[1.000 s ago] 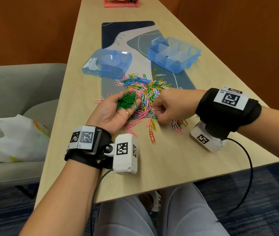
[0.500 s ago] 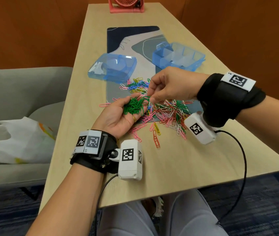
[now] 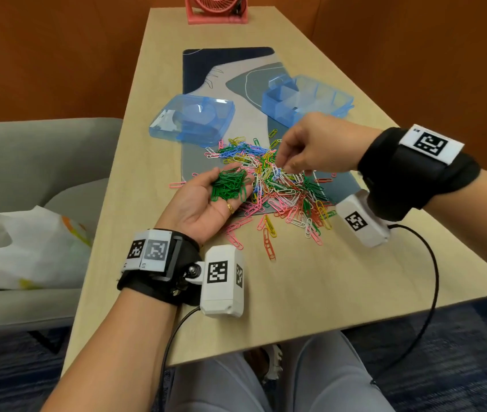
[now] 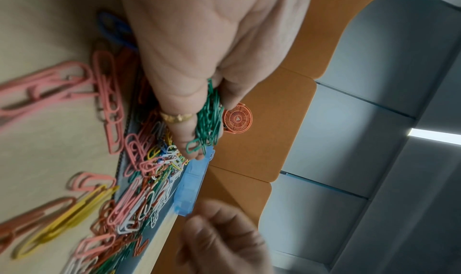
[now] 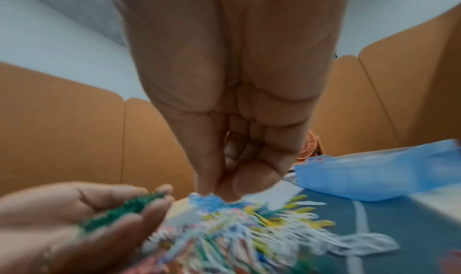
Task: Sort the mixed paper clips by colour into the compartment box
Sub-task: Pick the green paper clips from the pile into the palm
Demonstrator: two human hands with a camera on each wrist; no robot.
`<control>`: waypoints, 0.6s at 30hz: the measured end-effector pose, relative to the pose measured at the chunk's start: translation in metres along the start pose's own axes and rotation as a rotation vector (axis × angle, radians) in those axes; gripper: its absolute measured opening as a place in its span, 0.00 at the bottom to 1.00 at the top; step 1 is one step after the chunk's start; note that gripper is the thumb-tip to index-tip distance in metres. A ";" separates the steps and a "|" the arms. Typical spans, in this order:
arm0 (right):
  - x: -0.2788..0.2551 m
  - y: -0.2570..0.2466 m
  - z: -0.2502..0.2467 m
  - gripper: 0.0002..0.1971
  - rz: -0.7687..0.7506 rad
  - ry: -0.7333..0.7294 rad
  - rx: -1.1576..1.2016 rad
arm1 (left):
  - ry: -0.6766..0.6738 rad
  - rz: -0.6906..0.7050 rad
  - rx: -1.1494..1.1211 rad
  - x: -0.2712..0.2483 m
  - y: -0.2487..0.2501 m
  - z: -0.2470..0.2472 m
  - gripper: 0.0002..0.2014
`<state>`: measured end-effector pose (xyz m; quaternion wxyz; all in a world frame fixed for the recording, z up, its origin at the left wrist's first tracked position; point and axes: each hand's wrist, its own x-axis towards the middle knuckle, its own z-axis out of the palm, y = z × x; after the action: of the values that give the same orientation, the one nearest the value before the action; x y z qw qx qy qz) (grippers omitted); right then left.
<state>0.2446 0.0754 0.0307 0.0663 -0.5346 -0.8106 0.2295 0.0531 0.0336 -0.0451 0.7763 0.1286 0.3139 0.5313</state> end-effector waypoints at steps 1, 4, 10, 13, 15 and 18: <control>-0.004 0.007 0.000 0.07 0.022 -0.019 -0.049 | 0.000 0.002 0.006 0.000 0.000 0.000 0.18; -0.016 0.020 0.004 0.05 0.070 -0.074 -0.160 | -0.001 0.004 0.030 0.000 0.000 0.000 0.19; -0.024 0.025 0.016 0.12 0.058 -0.238 -0.218 | -0.003 0.013 0.048 -0.001 -0.001 -0.002 0.19; -0.022 0.024 0.021 0.09 0.031 -0.243 -0.260 | -0.003 0.014 0.061 0.000 -0.001 -0.003 0.19; -0.021 0.023 0.021 0.05 0.020 -0.230 -0.260 | -0.002 0.016 0.067 -0.001 -0.002 -0.003 0.19; -0.022 0.024 0.015 0.04 0.039 -0.201 -0.208 | -0.005 0.017 0.066 -0.001 -0.002 -0.002 0.19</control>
<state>0.2689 0.0587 0.0099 -0.0755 -0.5287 -0.8220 0.1980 0.0527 0.0316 -0.0476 0.7678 0.1581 0.3284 0.5269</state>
